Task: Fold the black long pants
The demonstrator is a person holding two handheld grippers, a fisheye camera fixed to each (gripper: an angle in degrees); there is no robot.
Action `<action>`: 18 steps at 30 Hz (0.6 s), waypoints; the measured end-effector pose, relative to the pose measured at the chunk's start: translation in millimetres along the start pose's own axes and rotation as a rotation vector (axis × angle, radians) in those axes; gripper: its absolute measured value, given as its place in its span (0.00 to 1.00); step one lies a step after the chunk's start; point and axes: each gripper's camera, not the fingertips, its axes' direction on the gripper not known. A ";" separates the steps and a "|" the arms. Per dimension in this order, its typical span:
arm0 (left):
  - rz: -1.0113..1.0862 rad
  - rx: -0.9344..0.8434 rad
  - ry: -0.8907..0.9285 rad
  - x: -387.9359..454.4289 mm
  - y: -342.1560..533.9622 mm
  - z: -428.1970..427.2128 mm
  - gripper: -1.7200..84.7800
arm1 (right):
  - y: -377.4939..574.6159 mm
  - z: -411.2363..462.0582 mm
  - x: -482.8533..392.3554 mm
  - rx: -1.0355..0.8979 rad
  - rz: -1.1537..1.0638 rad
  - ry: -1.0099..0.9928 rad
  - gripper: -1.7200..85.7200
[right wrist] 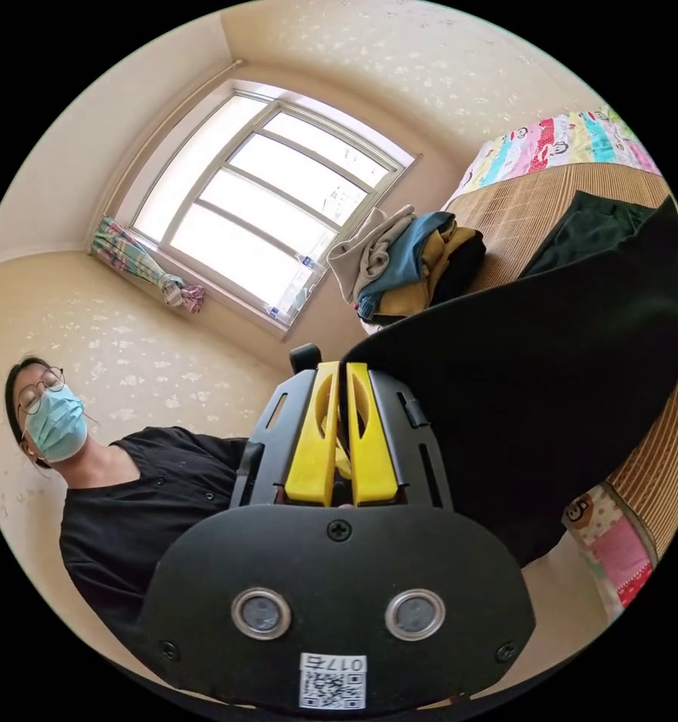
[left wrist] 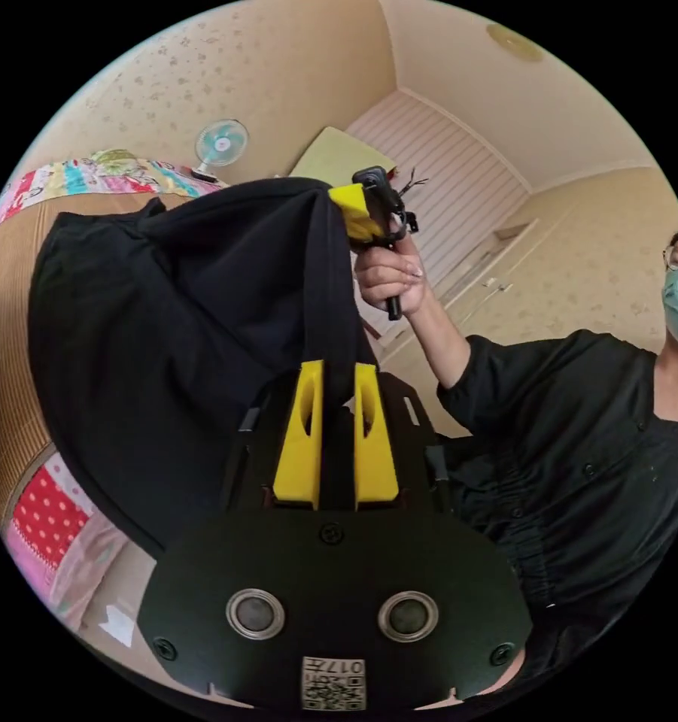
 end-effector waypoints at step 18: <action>-0.351 0.218 0.186 51.1 77.2 -24.7 0.01 | -49.8 62.3 96.7 0.003 0.370 0.552 0.19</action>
